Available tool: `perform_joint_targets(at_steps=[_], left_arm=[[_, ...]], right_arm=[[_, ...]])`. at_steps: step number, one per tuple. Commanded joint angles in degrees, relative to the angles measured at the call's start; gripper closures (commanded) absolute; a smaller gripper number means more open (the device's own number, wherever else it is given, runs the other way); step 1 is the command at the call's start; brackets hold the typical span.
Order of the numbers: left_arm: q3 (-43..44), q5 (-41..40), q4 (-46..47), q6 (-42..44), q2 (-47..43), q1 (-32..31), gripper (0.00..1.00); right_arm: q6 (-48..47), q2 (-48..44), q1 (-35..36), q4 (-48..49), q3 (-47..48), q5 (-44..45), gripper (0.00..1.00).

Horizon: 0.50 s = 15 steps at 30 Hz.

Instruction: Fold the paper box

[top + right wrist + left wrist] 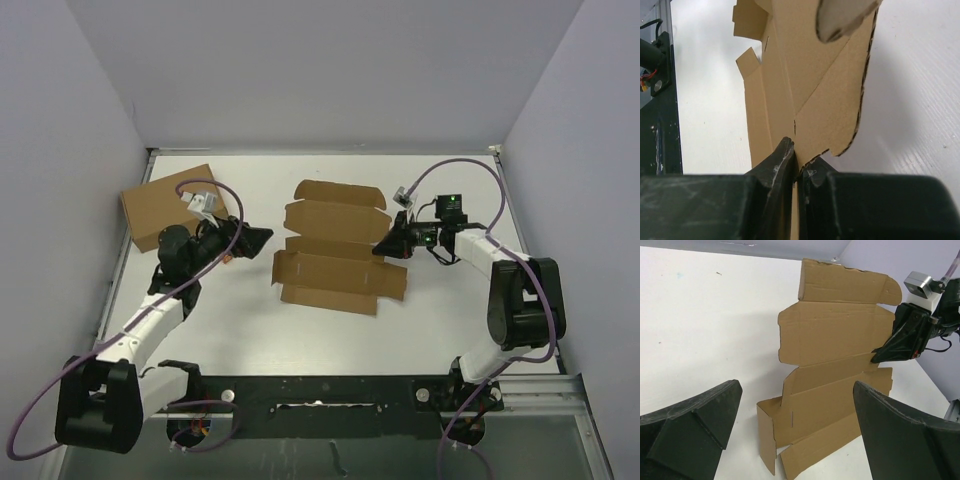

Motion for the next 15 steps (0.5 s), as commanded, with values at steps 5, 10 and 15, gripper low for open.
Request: perform_joint_targets(at_steps=[5, 10, 15], left_arm=[[6.4, 8.7, -5.4, 2.3, 3.3, 2.9, 0.04], [8.7, 15.5, -2.8, -0.8, 8.7, 4.6, 0.06], [12.1, 17.5, -4.2, 2.0, 11.7, 5.2, 0.07]], right_arm=[[-7.4, -3.7, 0.0, -5.5, 3.7, -1.9, 1.00], [-9.2, -4.1, -0.1, -7.0, 4.1, -1.8, 1.00], [-10.9, -3.9, 0.0, -8.6, 4.6, -2.0, 1.00]])
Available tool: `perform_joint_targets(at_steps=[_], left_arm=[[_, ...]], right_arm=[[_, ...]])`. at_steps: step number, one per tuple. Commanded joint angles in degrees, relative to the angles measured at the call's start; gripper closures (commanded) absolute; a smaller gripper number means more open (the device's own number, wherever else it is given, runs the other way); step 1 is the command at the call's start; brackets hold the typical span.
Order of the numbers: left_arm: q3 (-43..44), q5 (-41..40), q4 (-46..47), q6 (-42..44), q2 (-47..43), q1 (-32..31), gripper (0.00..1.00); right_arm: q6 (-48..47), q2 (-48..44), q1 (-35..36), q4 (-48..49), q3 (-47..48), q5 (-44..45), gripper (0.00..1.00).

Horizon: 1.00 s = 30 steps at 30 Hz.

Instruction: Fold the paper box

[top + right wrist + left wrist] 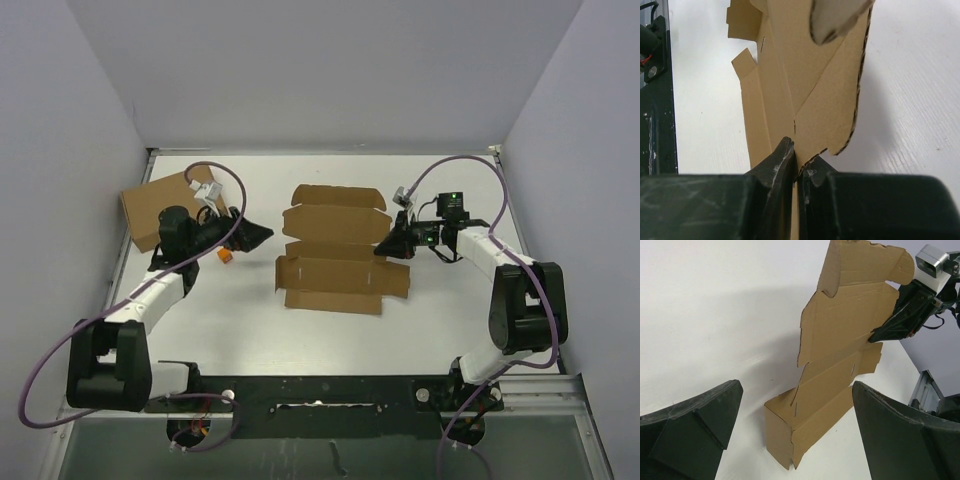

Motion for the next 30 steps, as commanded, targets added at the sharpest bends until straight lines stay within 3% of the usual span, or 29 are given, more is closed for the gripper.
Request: perform_joint_targets(at_steps=[1, 14, 24, 30], left_arm=[[6.4, 4.9, -0.1, 2.8, 2.7, 0.6, 0.07], [22.3, 17.1, -2.8, 5.8, 18.2, -2.5, 0.18], [35.6, 10.0, -29.1, 23.9, 22.3, -9.0, 0.20], [40.2, 8.6, -34.7, 26.6, 24.4, -9.3, 0.30]], right_arm=[[-3.4, -2.3, 0.0, -1.4, 2.7, -2.0, 1.00], [-6.6, -3.2, 0.2, -4.3, 3.7, -2.3, 1.00], [-7.6, -3.3, 0.3, -5.3, 4.1, -2.6, 1.00], [-7.9, -3.2, 0.5, -5.5, 4.2, -2.7, 1.00]])
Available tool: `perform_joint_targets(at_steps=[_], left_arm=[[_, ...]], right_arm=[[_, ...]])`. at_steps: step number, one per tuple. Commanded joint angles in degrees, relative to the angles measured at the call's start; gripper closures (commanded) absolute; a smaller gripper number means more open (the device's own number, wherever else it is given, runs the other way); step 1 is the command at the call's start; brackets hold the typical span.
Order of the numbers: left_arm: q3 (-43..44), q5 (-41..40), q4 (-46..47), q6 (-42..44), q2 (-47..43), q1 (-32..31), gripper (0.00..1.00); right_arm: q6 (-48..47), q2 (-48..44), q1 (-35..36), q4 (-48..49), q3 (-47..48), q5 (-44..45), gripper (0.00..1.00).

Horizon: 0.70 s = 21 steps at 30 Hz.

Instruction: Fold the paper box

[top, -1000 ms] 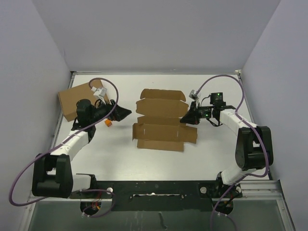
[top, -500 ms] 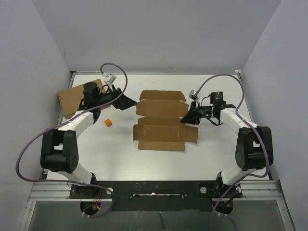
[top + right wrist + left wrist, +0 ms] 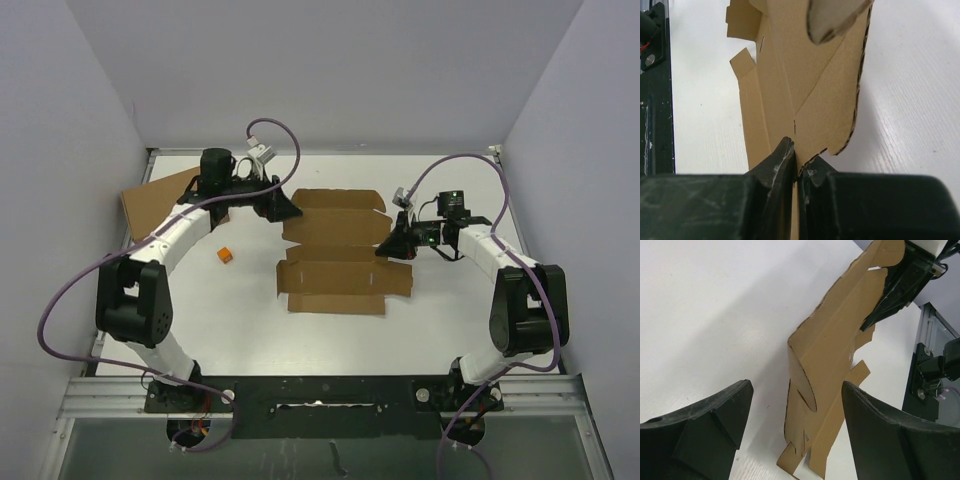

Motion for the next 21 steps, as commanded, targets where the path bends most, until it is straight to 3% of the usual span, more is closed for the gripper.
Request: perform_joint_targets(at_steps=[1, 7, 16, 21], left_arm=[[4.8, -0.9, -6.1, 4.9, 2.4, 0.0, 0.30], [9.8, 4.2, -8.9, 6.5, 6.0, -1.1, 0.41], [15.6, 5.0, -18.0, 12.9, 9.3, -3.0, 0.63], [17.2, 5.5, -19.6, 14.1, 9.5, -3.0, 0.85]], right_arm=[[-1.4, -2.4, 0.5, 0.2, 2.6, -2.5, 1.00], [-1.8, -2.4, 0.6, 0.0, 2.7, -2.5, 1.00], [-2.1, -2.4, 0.6, -0.3, 2.7, -2.5, 1.00], [-2.3, -2.3, 0.6, -0.5, 2.8, -2.5, 1.00]])
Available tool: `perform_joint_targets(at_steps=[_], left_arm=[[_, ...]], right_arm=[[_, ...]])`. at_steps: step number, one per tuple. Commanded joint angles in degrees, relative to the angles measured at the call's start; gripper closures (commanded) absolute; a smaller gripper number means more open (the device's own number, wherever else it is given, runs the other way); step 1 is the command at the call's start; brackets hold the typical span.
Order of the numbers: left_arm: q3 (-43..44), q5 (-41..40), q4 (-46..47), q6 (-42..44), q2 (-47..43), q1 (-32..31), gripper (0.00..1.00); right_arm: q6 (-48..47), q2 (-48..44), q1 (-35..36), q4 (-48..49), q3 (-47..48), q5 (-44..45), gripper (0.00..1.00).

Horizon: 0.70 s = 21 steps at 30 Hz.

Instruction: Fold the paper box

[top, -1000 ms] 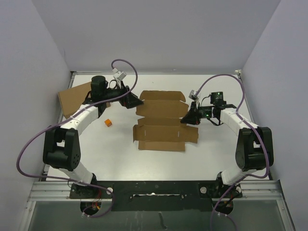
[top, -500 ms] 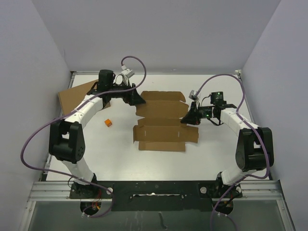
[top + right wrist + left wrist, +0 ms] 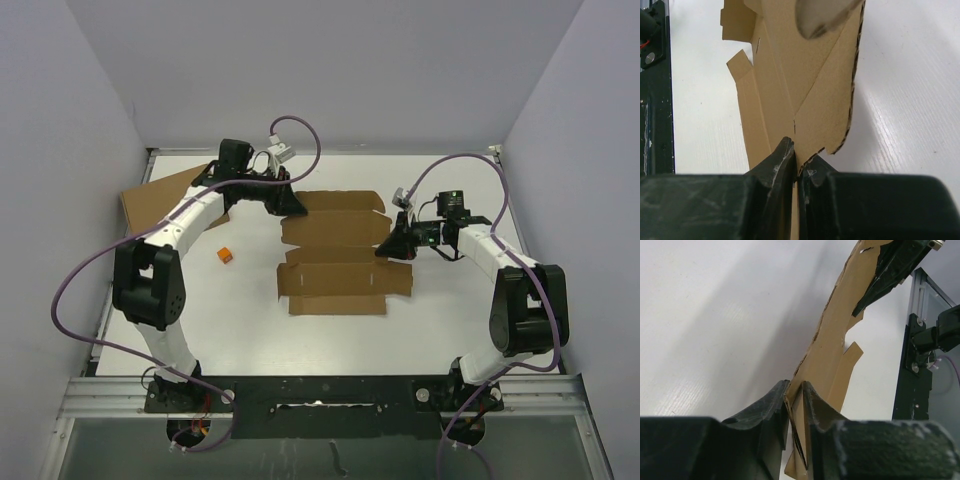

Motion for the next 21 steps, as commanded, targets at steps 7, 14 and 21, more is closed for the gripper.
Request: perform_joint_targets(at_steps=[7, 14, 21], left_arm=[[3.4, 5.1, -3.6, 5.0, -0.4, 0.3, 1.00], [-6.6, 2.2, 8.4, -0.6, -8.0, 0.5, 1.00], [-25.8, -7.0, 30.4, -10.9, -19.6, 0.8, 1.00]], right_arm=[[-1.7, -2.4, 0.3, 0.0, 2.7, -2.3, 1.00], [-0.1, -2.8, -0.7, -1.8, 4.5, -1.8, 0.87], [-0.6, -4.5, -3.4, -5.6, 6.6, -2.5, 0.54]])
